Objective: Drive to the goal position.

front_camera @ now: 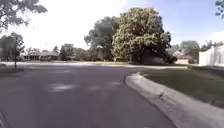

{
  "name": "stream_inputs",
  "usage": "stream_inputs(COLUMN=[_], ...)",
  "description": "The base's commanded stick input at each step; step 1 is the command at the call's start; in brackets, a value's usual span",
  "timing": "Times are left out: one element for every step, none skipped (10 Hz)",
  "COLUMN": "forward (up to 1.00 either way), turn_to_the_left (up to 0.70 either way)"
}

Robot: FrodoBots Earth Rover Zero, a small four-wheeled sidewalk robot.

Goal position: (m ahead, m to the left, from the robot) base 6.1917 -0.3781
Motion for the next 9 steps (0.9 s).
stream_inputs(forward=[0.70, 0.70, 0.70, 0.70, 0.70, 0.70, 0.70, 0.70, 0.70], turn_to_the_left=[0.00, 0.00, 0.00, 0.00, 0.00, 0.00, 0.00, 0.00, 0.00])
